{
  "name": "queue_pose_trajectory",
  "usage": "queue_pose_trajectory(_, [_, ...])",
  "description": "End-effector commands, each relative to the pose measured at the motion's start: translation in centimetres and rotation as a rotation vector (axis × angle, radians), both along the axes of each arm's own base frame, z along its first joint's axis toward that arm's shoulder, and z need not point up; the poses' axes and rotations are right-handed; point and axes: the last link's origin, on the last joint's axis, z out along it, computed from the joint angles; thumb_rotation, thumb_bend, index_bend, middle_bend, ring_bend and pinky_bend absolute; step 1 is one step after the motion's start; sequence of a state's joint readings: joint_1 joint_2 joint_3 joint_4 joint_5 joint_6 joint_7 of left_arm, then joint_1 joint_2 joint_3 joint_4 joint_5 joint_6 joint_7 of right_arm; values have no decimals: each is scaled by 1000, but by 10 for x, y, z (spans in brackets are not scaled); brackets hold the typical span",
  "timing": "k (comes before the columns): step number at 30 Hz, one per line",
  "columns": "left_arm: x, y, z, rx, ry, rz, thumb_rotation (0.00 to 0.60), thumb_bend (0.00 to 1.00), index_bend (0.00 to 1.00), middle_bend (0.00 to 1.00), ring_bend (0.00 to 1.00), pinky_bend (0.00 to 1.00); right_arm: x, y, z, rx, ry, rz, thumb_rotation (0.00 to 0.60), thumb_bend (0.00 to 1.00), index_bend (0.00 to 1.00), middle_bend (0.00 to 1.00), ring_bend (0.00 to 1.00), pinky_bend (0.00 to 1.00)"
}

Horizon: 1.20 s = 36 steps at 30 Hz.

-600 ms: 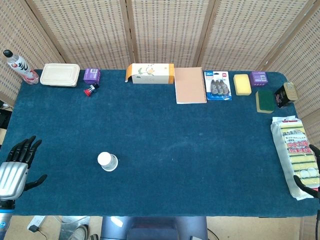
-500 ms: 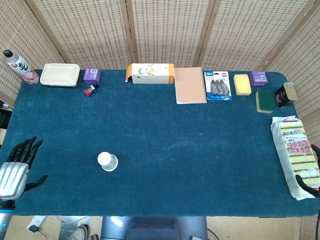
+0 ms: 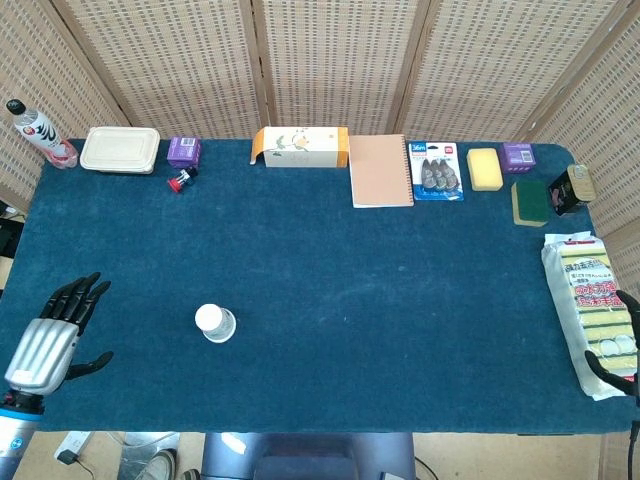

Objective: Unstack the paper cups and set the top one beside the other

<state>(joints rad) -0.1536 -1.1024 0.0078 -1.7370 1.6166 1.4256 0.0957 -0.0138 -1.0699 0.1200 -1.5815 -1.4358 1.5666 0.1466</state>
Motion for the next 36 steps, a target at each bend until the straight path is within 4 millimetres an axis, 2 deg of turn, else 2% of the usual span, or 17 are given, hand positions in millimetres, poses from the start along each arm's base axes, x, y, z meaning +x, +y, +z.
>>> queue_pose_trajectory(1, [20,20,-10,-92,3,-18,600,147,0,0,0,79,0,0,0,4,-1,3,600,267,113,4,0,0])
queue_pose_trajectory(10, [61,53,-32,-259,9,-32,600,148,0,0,0,79,1,0,1,4,-13,7,600,267,113,4,0,0])
queue_pose_trajectory(14, [78,64,-39,-272,8,-29,600,148,74,0,0,80,0,0,3,-1,-20,6,600,267,113,4,0,0])
queue_pose_trajectory(21, [88,74,-47,-296,58,13,600,148,201,0,0,80,-2,0,7,-14,-32,9,600,267,113,2,0,0])
queue_pose_trajectory(36, [96,87,-81,-340,129,61,600,149,220,0,0,79,-3,1,9,-8,-52,11,600,267,113,2,0,0])
